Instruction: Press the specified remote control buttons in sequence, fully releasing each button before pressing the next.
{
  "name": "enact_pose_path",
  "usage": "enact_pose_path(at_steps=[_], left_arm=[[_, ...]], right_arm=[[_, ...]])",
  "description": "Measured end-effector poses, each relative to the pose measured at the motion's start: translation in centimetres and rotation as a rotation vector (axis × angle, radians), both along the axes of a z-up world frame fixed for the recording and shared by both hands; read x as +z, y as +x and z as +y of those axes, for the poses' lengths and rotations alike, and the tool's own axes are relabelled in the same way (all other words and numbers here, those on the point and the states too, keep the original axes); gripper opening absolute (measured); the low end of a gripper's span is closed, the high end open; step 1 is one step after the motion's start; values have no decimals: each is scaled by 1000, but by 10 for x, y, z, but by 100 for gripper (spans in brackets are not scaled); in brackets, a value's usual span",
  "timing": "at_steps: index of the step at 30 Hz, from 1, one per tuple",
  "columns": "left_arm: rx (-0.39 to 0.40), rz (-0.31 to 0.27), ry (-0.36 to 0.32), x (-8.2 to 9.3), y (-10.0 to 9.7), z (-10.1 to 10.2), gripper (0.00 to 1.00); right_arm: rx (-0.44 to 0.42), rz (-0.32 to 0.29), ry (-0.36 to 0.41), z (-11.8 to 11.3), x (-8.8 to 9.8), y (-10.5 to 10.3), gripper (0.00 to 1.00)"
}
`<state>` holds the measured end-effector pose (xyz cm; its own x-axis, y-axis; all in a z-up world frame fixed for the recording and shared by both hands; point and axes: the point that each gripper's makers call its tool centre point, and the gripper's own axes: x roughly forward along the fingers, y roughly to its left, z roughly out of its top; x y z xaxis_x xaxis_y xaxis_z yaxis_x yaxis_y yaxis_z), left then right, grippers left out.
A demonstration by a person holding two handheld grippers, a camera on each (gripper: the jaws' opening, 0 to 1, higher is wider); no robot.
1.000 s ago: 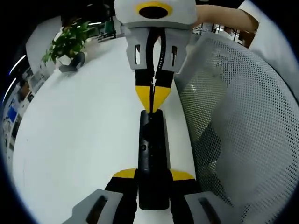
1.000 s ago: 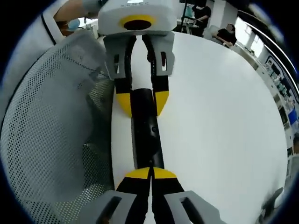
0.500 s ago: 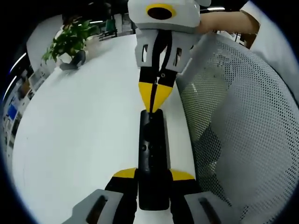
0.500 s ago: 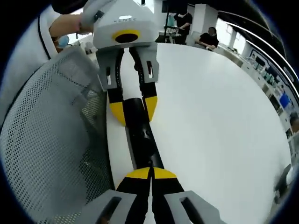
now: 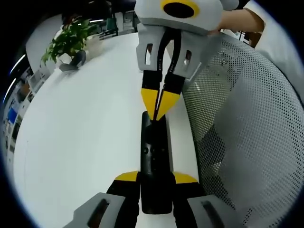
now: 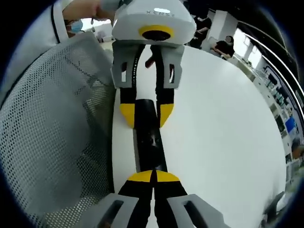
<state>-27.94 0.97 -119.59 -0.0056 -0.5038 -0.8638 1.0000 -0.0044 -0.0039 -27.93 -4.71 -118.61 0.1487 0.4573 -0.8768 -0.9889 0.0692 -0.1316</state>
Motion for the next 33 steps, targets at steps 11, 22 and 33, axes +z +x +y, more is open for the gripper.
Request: enact_pose_path(at_steps=[11,22,33], left_arm=[[-10,0,-4,0,1,1,25],[-45,4,-19,1,0,1,25],[-80,1,2,1,0,1,25]], right_arm=[[-135,95,110,-1,4,4,0],[-8,39,62,11,3,-1,0],[120,-47,-43,15,0,1,0]])
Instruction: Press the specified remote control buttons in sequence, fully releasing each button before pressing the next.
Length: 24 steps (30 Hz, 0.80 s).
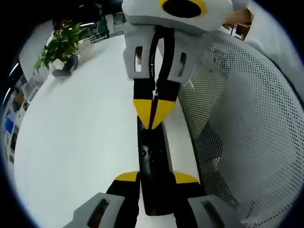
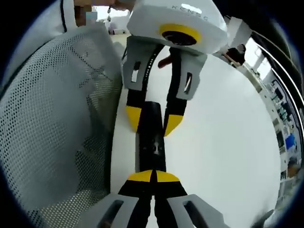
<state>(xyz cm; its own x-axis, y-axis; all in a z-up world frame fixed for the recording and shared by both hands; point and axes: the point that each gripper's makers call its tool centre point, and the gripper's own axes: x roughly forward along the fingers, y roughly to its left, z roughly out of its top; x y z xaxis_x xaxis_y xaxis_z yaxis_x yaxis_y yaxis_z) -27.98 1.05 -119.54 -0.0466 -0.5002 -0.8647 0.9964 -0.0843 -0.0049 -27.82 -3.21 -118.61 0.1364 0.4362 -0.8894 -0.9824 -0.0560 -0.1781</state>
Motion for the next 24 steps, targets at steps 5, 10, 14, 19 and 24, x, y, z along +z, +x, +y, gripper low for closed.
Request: enact_pose_path(at_steps=[5,10,14,19,24], left_arm=[[-8,-3,13,0,0,0,25],[-10,-2,11,0,0,0,25],[-19,-5,16,0,1,-1,26],[-37,-6,19,0,0,-1,26],[-44,-6,11,0,0,-1,26]], right_arm=[[-4,6,-5,0,0,2,0],[-154,116,177,-1,3,4,0],[-211,186,262,-4,5,1,0],[-144,138,234,0,4,-3,4],[-108,113,206,0,3,-1,3]])
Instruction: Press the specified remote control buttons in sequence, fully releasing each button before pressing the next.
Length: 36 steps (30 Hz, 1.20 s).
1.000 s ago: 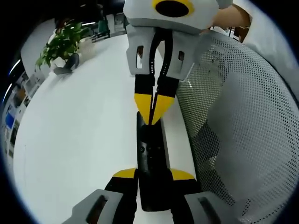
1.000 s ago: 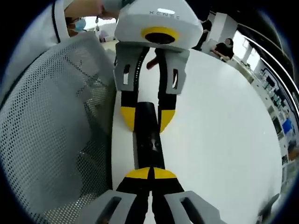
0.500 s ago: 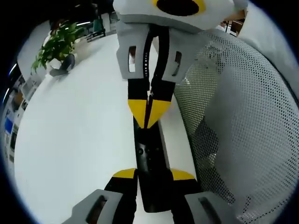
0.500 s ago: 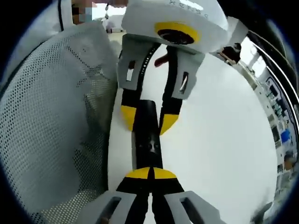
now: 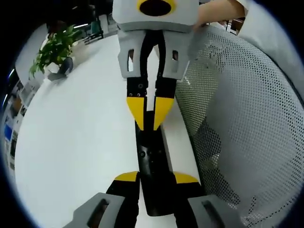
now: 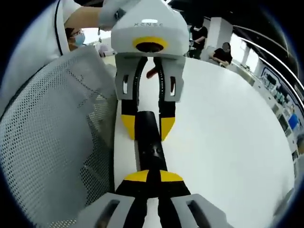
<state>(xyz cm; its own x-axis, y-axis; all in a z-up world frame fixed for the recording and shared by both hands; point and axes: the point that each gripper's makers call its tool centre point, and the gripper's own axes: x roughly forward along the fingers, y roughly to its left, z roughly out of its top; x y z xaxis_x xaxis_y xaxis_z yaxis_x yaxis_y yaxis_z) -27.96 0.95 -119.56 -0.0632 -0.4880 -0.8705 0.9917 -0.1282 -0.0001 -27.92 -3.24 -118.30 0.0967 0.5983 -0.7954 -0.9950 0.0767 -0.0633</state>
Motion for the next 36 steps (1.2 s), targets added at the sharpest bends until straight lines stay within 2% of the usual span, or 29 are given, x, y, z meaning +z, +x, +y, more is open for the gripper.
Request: enact_pose_path(at_steps=[3,5,6,8,9,13,17,18,20,22,29,31,34,35,36], left_arm=[[-2,1,0,0,0,0,26],[-6,-1,0,0,0,0,26],[-4,1,1,0,0,0,26],[-3,1,0,0,0,0,26],[-2,1,-1,0,0,0,26],[3,4,-9,-1,0,0,25],[7,9,-19,0,0,0,25],[8,10,-22,0,1,0,25],[10,11,-26,0,1,0,25],[12,13,-30,0,1,0,25],[16,20,-33,0,2,0,25],[16,21,-37,0,3,0,25],[19,20,-42,0,3,0,25],[19,20,-43,0,3,0,25],[19,20,-45,0,3,0,25]], right_arm=[[46,-20,-32,1,0,0,4],[51,-71,-59,2,0,8,13],[60,-56,-64,3,0,8,14],[74,28,-69,4,-4,-2,9],[101,-13,-73,4,-3,2,9],[137,-55,-89,5,-3,0,9],[287,-174,-131,10,-3,-3,7],[282,-173,-126,11,-3,-3,6],[246,-136,-139,11,-4,-1,6],[139,-34,-134,11,-4,0,6],[23,86,-159,13,-5,6,5],[-49,142,-165,14,-5,7,5],[-26,121,-158,13,-5,7,4],[27,77,-123,14,-4,7,4],[33,64,-101,14,-3,6,4]])
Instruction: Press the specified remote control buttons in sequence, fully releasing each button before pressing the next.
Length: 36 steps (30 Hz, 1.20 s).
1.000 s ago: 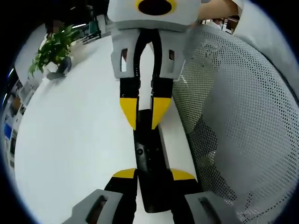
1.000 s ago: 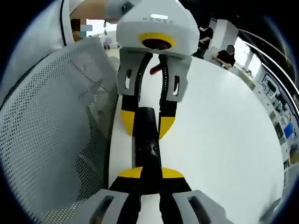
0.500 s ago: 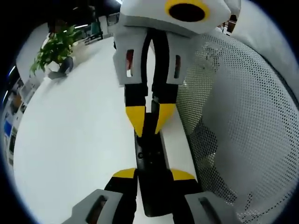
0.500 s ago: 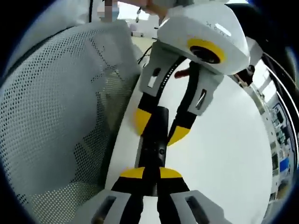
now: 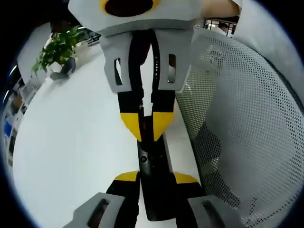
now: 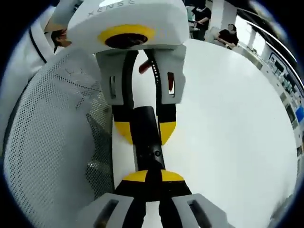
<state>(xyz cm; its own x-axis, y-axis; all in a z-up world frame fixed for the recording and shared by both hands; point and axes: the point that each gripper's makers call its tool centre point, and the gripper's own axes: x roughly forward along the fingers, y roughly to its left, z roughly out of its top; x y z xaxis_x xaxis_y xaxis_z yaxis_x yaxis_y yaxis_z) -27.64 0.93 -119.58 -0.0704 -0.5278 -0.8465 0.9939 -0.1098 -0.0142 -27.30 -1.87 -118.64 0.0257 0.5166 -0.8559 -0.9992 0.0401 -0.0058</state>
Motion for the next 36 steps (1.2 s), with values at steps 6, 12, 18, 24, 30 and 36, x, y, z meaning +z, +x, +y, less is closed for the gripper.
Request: enact_pose_path(at_steps=[6,12,18,24,30,36], left_arm=[[-4,0,-11,0,0,0,25],[-11,1,-11,0,0,-1,25],[-14,0,-9,0,1,0,25],[-12,3,-10,0,1,0,25],[1,12,-30,1,2,1,25],[5,16,-47,1,1,1,25]], right_arm=[[34,-78,153,-2,2,-2,5],[88,-90,149,1,3,-3,5],[167,-102,104,5,3,-4,6],[164,-76,-4,8,1,-4,5],[54,-17,6,8,1,-1,4],[13,-23,19,8,1,-3,4]])
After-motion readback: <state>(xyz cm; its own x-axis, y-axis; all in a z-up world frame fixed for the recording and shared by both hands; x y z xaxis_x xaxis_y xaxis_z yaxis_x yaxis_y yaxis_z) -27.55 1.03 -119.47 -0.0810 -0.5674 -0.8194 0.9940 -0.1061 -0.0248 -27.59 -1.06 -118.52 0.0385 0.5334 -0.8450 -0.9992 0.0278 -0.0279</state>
